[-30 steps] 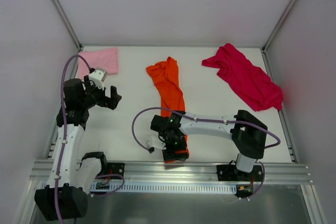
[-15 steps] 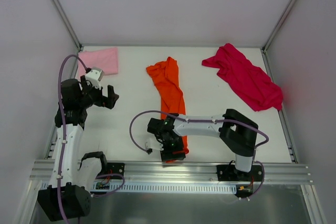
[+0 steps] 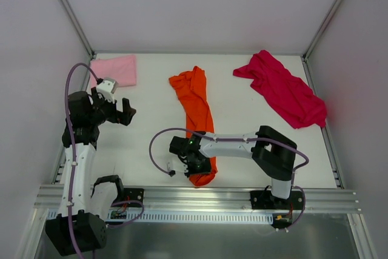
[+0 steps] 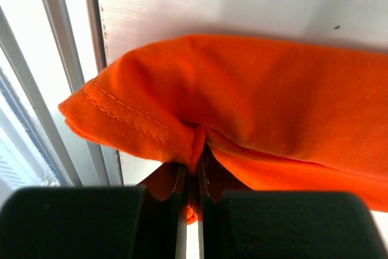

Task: Fold and stack the t-shirts
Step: Grab the bottom of the folded rectangular tshirt with right arm, then fold the folded rectangular tshirt in 1/3 of the way

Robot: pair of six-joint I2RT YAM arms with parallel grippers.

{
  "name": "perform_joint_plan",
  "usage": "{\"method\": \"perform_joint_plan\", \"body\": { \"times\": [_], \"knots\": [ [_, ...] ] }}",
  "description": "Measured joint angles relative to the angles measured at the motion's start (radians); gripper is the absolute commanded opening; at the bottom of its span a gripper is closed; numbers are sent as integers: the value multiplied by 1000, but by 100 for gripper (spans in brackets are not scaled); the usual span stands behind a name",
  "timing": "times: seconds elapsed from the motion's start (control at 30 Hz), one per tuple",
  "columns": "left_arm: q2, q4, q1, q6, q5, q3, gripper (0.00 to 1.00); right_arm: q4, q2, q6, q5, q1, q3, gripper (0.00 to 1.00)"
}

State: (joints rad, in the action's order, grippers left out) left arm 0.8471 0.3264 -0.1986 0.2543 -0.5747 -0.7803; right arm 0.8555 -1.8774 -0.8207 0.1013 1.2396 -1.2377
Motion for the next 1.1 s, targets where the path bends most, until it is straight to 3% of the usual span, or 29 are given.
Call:
{"method": "perform_joint_plan", "body": {
  "times": [0.3, 0.47, 0.73, 0.93, 1.1],
  "knots": [
    [4, 0, -6, 0, -7, 0, 99, -61, 100, -3, -154, -55, 24, 1],
    [4, 0, -13, 0, -22, 0, 99, -90, 136, -6, -232, -143, -14, 1],
    [-6, 1, -13, 0, -28, 0, 99, -134, 156, -51, -315, -185, -85, 1],
    [-17, 2, -13, 2, -29, 7, 99, -168, 109, -82, -359, -245, -154, 1],
    [-17, 3, -18, 3, -38, 9, 99, -167, -20, -91, -360, -324, -307, 1]
  ]
}}
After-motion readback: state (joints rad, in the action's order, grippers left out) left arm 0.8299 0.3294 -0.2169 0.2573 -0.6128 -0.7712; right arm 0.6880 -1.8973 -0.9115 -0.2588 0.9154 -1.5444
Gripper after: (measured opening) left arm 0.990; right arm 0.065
